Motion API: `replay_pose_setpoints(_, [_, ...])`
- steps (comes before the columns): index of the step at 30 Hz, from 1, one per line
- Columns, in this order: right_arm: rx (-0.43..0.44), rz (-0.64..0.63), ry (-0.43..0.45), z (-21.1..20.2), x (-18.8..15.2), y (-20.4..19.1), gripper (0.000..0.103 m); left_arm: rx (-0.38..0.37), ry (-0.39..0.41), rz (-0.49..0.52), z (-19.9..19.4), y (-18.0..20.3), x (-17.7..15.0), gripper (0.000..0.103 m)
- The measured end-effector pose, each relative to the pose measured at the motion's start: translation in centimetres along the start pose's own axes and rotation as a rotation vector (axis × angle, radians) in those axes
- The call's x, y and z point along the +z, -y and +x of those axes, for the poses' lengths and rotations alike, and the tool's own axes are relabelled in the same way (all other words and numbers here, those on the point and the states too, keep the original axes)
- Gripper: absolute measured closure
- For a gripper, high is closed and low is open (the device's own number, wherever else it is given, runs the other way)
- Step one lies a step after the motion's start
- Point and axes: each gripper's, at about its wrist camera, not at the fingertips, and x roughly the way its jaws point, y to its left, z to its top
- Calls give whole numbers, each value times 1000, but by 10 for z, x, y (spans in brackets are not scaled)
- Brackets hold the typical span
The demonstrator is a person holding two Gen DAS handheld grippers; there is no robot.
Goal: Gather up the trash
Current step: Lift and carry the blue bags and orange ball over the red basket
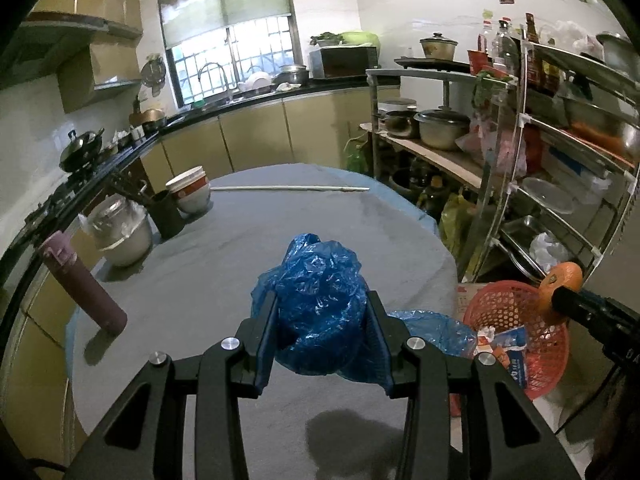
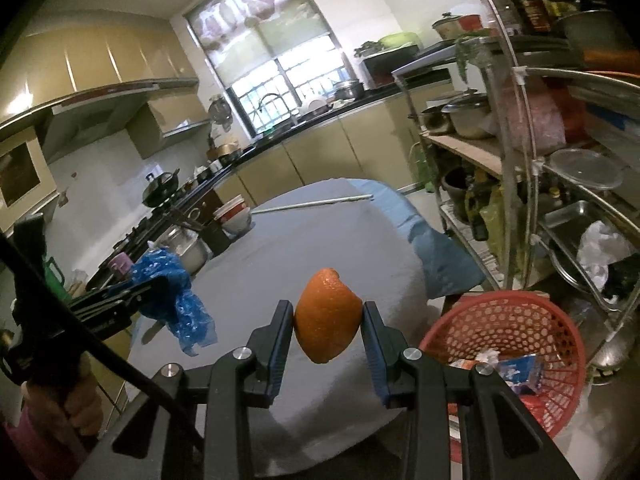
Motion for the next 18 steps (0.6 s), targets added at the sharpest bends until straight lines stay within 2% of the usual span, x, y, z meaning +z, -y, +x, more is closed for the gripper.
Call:
replay_pose_setpoints(12, [-37,37,21,-13,3,22,66,-16,-6,111,9,45,7,60])
replay_pose_setpoints(18, [-44,57,15,-11,3,30,66,-13,-14,135,13,56,7,60])
